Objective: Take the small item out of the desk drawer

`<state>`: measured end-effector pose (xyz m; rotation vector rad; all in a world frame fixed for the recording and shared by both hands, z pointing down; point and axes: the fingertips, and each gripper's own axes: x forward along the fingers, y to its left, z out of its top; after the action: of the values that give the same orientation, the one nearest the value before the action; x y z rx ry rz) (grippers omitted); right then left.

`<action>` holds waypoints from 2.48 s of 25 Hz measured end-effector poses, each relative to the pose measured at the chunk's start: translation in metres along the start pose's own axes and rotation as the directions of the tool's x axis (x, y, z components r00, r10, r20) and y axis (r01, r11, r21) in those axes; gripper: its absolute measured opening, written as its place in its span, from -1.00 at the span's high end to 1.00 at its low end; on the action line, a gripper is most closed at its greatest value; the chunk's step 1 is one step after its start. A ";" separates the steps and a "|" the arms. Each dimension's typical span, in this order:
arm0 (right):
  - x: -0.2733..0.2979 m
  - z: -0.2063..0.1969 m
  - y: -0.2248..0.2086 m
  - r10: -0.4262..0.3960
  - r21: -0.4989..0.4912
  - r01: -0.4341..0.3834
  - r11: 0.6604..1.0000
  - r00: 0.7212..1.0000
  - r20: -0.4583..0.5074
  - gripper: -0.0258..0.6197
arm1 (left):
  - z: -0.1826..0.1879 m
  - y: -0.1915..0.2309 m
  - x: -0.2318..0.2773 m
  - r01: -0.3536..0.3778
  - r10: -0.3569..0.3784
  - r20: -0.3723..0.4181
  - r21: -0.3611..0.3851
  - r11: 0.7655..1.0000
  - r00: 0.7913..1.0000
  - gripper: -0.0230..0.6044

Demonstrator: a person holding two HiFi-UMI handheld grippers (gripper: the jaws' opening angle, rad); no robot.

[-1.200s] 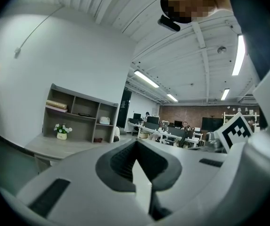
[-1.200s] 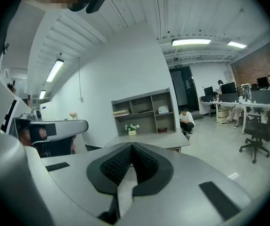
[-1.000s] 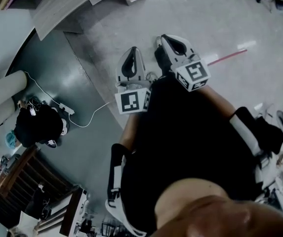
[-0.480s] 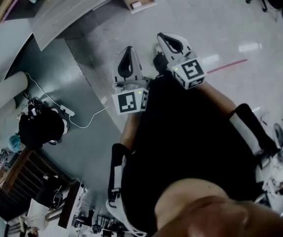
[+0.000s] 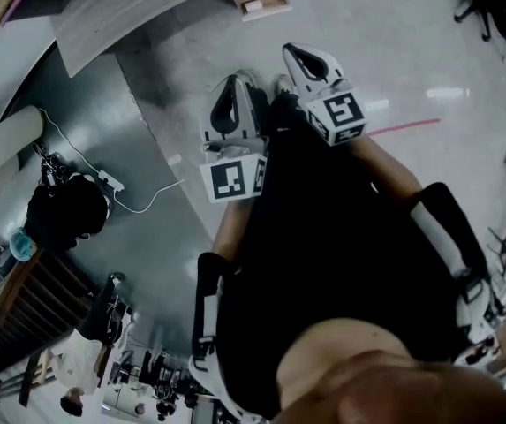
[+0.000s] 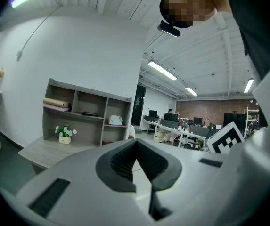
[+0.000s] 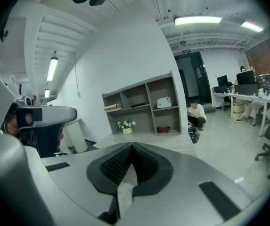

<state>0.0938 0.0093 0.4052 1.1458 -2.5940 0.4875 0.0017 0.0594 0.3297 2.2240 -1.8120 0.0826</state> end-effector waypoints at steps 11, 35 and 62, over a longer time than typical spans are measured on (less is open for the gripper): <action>0.065 -0.001 -0.020 -0.024 0.031 0.025 0.999 0.999 -0.045 0.93 | 0.006 0.034 0.059 0.028 -0.028 -0.005 -0.018 0.999 1.000 0.93; 0.260 -0.121 -0.099 -0.129 0.090 0.180 0.980 0.905 -0.404 0.62 | 0.007 0.135 0.185 0.096 -0.104 -0.091 -0.090 0.991 0.990 0.93; 0.345 -0.351 -0.158 -0.138 0.087 0.314 0.945 0.626 -0.767 0.26 | -0.059 0.178 0.238 0.060 -0.090 -0.177 -0.169 0.984 0.980 0.93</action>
<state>0.0229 -0.1771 0.8828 1.0089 -1.6642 0.9627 -0.1118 -0.1853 0.4678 2.0936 -1.5777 0.1172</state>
